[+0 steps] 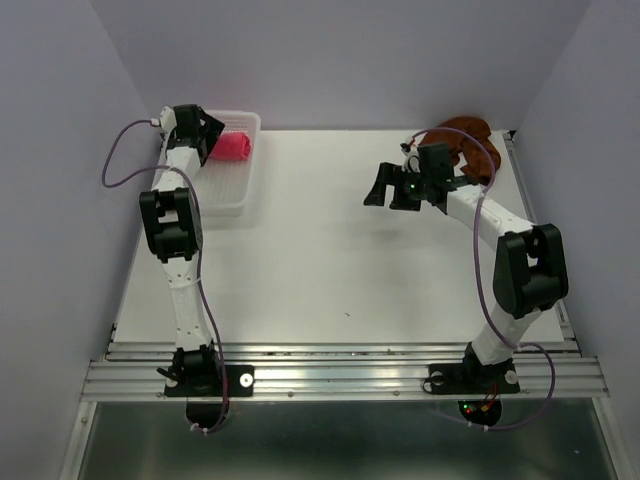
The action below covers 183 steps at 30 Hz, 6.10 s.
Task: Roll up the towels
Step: Place the rolled towel into the container, then grab a towel with the right arm, then move the towel to the center of the board, then flatten the towel
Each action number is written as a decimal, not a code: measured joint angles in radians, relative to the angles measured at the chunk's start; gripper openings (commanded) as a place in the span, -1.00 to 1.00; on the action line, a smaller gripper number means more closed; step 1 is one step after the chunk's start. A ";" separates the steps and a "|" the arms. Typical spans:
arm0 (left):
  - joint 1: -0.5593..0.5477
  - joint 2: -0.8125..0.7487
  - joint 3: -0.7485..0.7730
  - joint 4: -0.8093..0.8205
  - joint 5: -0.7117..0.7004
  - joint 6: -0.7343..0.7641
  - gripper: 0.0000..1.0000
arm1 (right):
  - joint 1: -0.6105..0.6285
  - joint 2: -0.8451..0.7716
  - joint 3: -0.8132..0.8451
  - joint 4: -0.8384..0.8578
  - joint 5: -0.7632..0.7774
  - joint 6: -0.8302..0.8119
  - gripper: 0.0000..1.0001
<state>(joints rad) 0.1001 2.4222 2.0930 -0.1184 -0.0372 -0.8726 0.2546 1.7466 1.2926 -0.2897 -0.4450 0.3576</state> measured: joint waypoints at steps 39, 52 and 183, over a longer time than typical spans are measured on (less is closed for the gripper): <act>-0.003 -0.685 -0.538 -0.036 0.196 0.199 0.98 | -0.274 0.856 1.121 -0.071 0.753 -0.061 1.00; -0.072 -0.787 -0.651 -0.004 0.248 0.203 0.98 | -0.262 0.935 1.110 0.035 0.603 -0.100 -0.99; -0.447 -1.244 -1.474 0.128 0.203 -0.026 -1.00 | -0.272 -0.060 -0.335 0.040 0.496 0.040 -0.99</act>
<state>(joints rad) -0.3470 1.1786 0.6189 0.0097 0.1658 -0.8989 -0.0174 1.6863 0.9581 -0.2501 0.0509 0.3973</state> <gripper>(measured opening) 0.025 0.034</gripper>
